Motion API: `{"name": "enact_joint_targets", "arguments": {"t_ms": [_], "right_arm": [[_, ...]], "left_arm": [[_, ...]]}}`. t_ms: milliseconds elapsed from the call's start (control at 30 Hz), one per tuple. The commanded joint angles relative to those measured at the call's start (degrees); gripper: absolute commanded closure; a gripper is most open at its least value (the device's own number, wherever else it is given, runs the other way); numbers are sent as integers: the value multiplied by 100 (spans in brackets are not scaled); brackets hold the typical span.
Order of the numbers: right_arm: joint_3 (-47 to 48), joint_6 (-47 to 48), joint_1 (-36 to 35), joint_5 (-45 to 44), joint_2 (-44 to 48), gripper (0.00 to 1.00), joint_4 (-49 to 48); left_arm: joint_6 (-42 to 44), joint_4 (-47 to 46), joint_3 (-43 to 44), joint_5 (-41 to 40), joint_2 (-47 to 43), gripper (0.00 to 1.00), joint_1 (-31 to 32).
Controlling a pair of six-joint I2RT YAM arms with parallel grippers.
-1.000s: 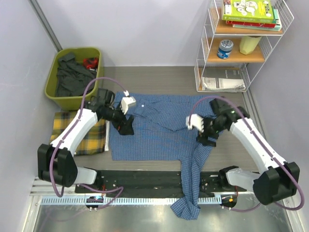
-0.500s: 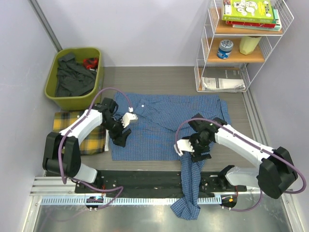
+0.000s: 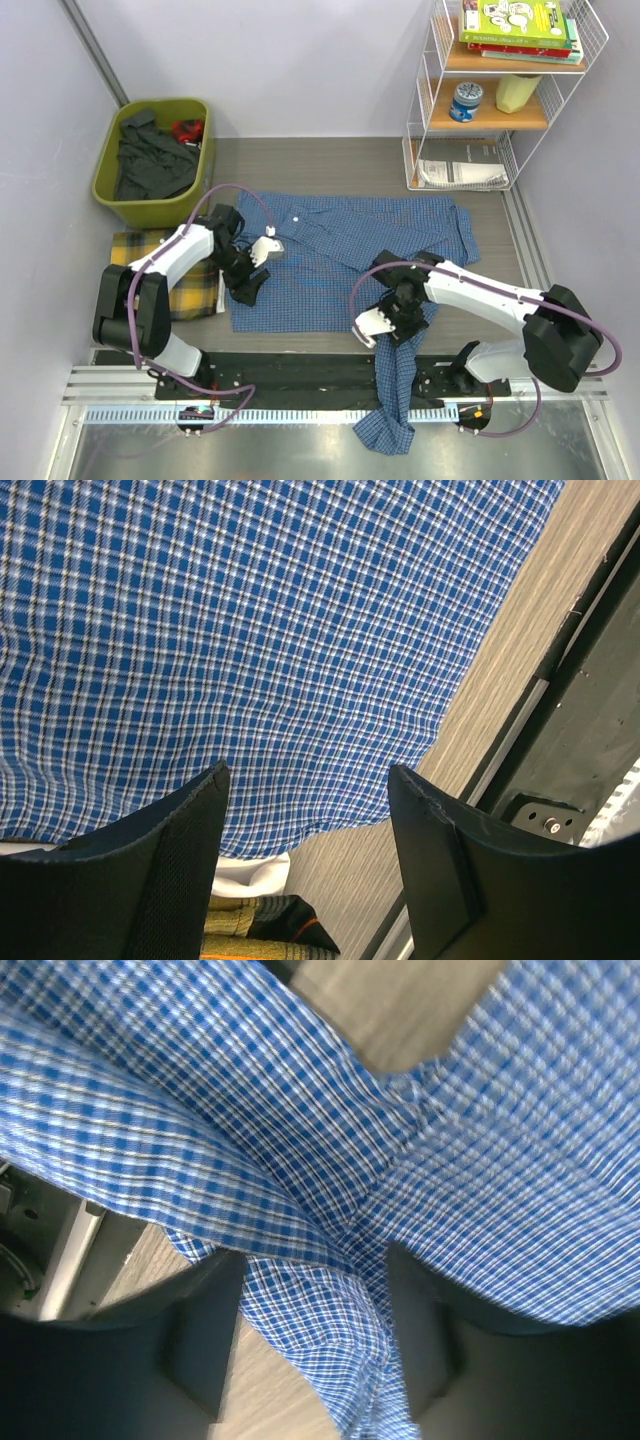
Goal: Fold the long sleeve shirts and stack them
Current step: Fold the shirt
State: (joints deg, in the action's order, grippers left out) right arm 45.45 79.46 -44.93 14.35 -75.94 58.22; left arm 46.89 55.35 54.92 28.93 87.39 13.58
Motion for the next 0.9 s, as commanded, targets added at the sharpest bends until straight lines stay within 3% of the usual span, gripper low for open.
{"name": "enact_joint_targets", "arguments": {"t_ms": [0,67,100,133,433,700,867], "right_arm": [[-45,403,-323,-186,483,57,278],[-80,351,-420,-222,650,74,322],[-72,290,-429,-239,668,94,357],[-2,211,-429,-266,686,99,444],[359,-1494,-69,-424,1819,99,717],[394,-2127,414,-661,2408,99,717],[412,-2347,450,-819,2584,99,735]], "left_arm": [[-14,46,10,78,-47,35,-128],[4,98,-16,95,-91,35,-181],[100,151,-25,87,-108,36,-207],[188,203,-25,87,-135,37,-216],[1839,608,-956,-186,-1619,53,-216],[1410,-376,-1703,-854,-1919,52,654],[1428,-481,-1975,-1108,-1858,44,1023]]}}
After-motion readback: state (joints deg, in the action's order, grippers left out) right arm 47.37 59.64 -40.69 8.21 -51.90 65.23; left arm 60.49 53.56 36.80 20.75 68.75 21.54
